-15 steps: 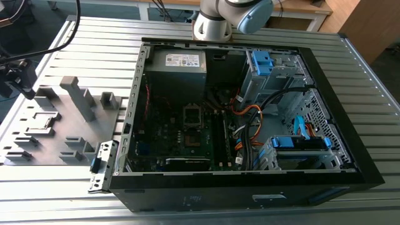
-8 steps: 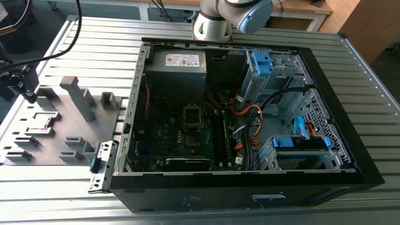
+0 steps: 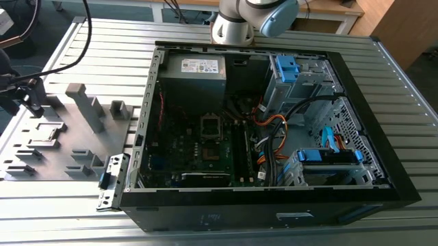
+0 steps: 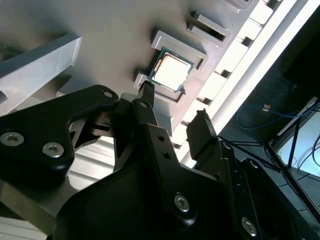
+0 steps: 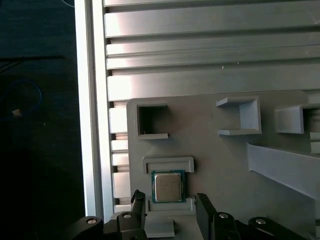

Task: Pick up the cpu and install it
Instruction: 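Pick up the cpu and move it towards the insertion slot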

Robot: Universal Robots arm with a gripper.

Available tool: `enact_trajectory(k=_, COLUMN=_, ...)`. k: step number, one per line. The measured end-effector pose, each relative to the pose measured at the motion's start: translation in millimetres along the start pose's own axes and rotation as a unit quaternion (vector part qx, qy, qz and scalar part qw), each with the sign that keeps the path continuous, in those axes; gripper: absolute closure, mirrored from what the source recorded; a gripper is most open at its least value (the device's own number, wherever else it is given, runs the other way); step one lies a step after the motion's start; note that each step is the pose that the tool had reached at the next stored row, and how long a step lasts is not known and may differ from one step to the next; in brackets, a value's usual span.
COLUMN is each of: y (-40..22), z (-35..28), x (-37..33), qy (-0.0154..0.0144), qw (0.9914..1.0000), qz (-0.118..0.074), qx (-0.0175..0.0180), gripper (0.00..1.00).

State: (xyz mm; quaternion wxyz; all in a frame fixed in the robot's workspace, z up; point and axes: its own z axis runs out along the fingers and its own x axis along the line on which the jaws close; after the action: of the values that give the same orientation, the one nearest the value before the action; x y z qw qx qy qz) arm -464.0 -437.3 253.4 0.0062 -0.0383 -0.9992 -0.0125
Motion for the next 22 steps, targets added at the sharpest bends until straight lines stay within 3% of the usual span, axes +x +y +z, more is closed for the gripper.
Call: enact_trajectory(k=22, y=-1.0, z=35.8, x=1.1, qy=-0.0001, qw=1.0, qz=0.0, qx=0.0018, gripper=0.47)
